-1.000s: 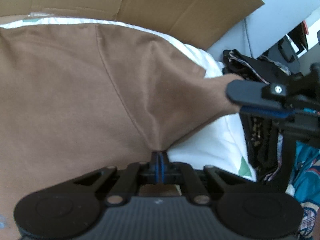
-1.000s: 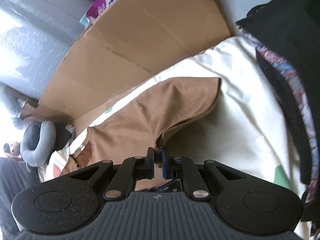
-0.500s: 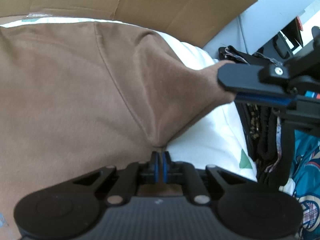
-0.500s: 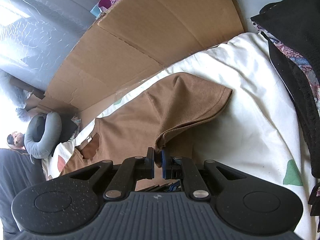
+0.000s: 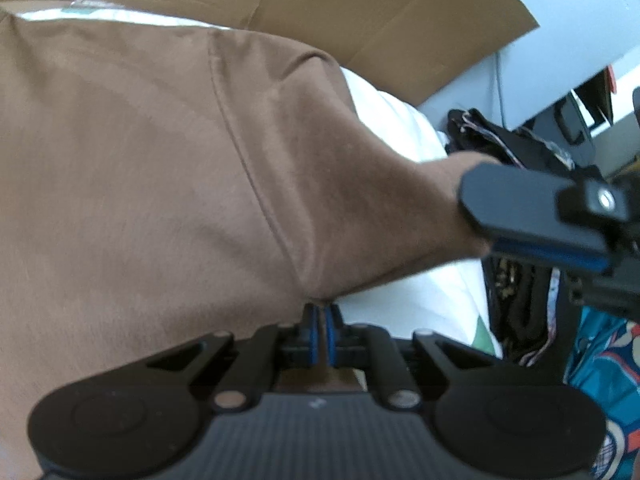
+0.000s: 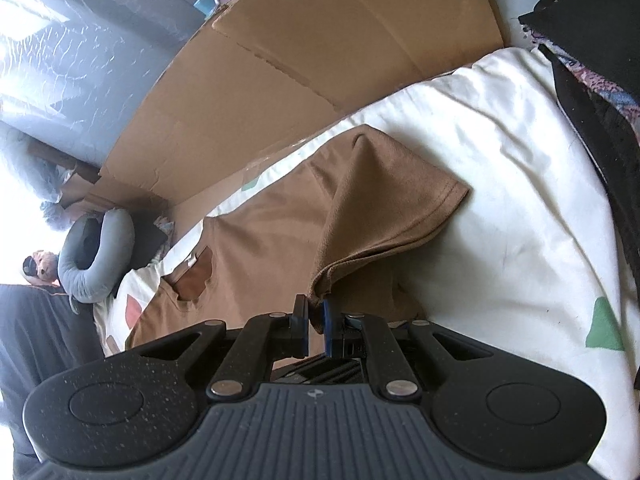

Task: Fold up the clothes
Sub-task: 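Fold the sleeve over the shirt body with the right gripper while the left gripper pins the armpit, then open the right gripper to release the folded sleeve while the left gripper opens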

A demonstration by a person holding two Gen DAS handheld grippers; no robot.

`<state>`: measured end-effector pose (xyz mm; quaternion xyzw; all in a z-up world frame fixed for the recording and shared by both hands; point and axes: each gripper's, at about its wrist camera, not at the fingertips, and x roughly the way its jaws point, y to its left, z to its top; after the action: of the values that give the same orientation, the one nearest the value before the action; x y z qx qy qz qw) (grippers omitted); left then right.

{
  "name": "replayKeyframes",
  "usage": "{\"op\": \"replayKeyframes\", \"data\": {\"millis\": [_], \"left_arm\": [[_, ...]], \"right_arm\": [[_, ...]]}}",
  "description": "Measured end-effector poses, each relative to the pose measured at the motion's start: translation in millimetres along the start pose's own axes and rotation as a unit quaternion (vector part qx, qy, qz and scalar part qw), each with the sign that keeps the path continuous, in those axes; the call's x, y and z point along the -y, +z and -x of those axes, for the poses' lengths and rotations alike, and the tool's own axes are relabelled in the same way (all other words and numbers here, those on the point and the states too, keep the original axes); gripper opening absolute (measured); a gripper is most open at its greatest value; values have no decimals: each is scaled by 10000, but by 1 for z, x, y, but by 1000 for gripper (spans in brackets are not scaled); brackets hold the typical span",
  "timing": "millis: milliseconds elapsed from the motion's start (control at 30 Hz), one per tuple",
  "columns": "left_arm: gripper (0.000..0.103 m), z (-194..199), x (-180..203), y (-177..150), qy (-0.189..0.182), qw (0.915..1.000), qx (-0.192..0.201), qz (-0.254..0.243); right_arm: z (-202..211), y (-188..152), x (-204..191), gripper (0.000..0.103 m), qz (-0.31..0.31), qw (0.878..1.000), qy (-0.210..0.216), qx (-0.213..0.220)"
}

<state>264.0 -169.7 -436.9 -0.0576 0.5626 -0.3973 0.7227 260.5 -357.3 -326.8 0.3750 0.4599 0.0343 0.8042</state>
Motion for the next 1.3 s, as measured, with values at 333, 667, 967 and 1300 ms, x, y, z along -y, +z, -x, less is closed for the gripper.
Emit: {"op": "replayKeyframes", "data": {"millis": [333,667,967,1300], "left_arm": [[33,28,-3,-9,-85,9999,-47,-46],[57,90,-30,-30,394,9990,230,-1],[57,113,-52,-22,678,9959,516,310],[57,111,-58,-17,812,9937,658,398]], "right_arm": [[-2,-8,1,5,129,9999,25,-98],[-20,-20,-12,6,502,9984,-87,-253],[-45,-37,-22,7,1025,9929,-321,-512],[-62,-64,-29,21,1543,9827,-592,-834]]}}
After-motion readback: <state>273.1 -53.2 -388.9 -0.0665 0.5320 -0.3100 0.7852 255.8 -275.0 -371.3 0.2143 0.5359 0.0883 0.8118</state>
